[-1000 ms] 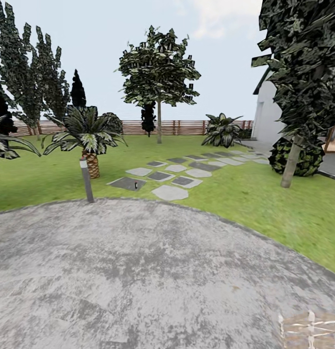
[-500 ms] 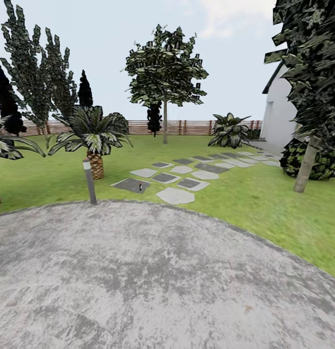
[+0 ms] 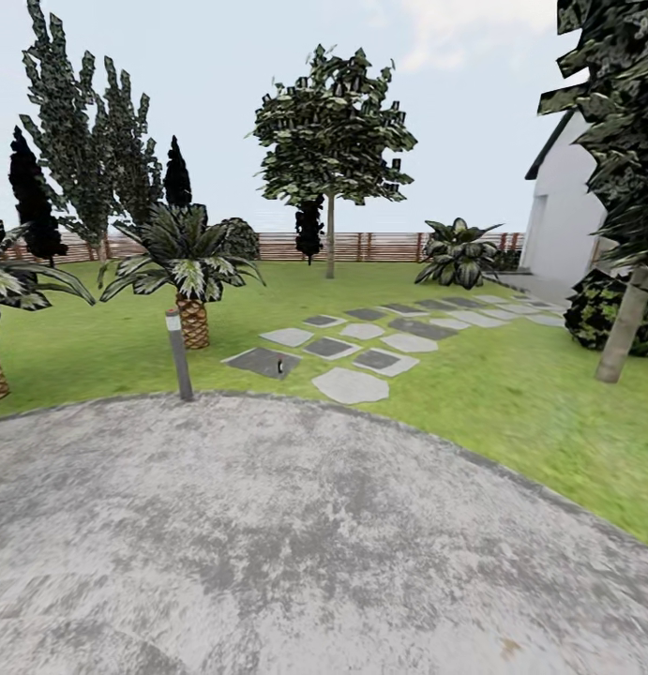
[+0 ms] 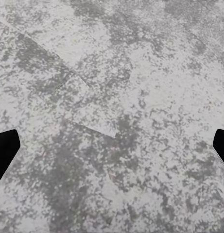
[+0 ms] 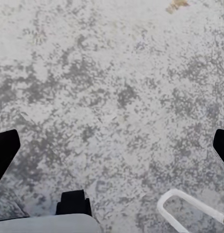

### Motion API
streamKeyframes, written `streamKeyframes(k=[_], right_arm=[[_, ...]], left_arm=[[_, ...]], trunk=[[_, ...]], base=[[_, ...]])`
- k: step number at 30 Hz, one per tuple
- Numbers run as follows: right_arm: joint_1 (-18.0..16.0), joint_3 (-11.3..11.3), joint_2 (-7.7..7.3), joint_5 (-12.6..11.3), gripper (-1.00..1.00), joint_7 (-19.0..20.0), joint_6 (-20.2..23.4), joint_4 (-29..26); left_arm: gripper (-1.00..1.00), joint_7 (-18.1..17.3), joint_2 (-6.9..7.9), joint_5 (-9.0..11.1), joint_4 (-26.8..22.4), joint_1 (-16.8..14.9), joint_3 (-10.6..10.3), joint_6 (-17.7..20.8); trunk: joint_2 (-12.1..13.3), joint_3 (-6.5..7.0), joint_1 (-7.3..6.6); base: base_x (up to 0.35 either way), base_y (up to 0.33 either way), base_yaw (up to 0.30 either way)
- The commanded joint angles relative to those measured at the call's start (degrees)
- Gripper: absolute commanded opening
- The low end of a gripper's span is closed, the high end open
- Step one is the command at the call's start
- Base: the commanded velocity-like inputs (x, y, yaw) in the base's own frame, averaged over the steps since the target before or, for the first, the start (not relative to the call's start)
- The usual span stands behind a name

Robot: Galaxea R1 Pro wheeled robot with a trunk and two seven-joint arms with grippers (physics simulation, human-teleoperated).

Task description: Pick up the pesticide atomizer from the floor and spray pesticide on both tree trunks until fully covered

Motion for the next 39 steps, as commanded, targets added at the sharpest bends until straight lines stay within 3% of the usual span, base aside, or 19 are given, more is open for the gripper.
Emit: streamKeyframes(k=[1, 12, 39], right_arm=[[-0.03, 0.03, 0.00, -0.01, 1.00, -0.11, -0.18, 0.04], [-0.03, 0.03, 0.00, -0.01, 1.00, -0.13, -0.18, 0.04], [-0.03, 0.03, 0.00, -0.01, 1.00, -0.14, -0.18, 0.04]], left_arm=[[1.00, 0.02, -0.03, 0.13, 0.04, -0.04, 0.09, -0.15], [1.00, 0.02, -0.03, 0.12, 0.08, -0.04, 0.08, -0.14], [1.00, 0.02, -0.03, 0.07, 0.09, -0.04, 0.08, -0.15]], trunk=[[-0.03, -0.06, 0.03], [-0.03, -0.06, 0.03], [-0.03, -0.06, 0.03]], base=[[0.350, 0.000, 0.100], [0.350, 0.000, 0.103], [0.350, 0.000, 0.003]])
